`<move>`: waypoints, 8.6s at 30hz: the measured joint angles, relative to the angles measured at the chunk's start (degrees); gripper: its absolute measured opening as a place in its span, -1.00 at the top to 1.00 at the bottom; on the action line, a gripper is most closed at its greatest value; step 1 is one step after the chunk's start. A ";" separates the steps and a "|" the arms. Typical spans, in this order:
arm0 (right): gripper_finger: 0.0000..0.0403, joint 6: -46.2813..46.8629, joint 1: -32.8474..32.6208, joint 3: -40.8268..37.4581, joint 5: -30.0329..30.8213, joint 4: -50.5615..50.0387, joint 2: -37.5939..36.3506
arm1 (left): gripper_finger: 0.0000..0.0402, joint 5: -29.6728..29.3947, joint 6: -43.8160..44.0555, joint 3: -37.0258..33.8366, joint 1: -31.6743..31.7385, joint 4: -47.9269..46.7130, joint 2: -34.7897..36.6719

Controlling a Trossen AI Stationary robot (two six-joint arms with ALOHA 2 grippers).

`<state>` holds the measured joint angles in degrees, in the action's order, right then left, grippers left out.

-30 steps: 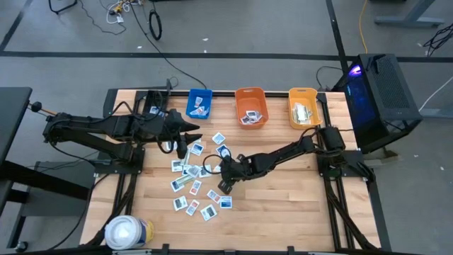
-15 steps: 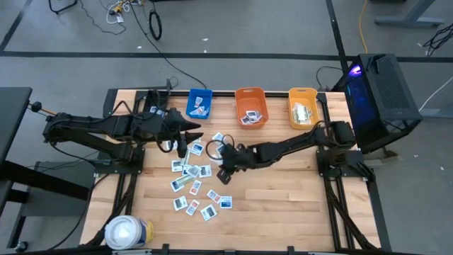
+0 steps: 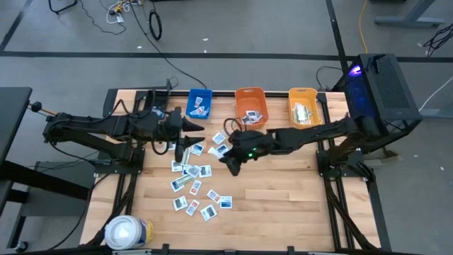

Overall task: Pick & Place First Aid Supplies
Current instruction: Put the bandage into the yellow bin, then put the alcohol pad into the black bin

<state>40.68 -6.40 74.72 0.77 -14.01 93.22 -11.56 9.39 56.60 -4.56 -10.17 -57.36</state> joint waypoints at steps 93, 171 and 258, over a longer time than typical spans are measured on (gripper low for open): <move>0.51 21.61 3.63 0.02 -23.65 13.17 -10.48 | 0.39 10.65 -22.90 0.00 2.20 18.32 -7.28; 0.98 -3.24 39.69 0.01 30.58 -58.01 -12.93 | -0.04 0.62 -16.07 0.02 8.63 6.44 9.77; 0.20 -22.59 37.58 -21.77 3.32 -20.52 -32.28 | 0.23 -2.33 -9.97 -0.02 8.62 -1.25 9.88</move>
<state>18.09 31.18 52.95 4.10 -34.54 60.94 -13.89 -0.58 56.58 4.06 -11.42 -47.48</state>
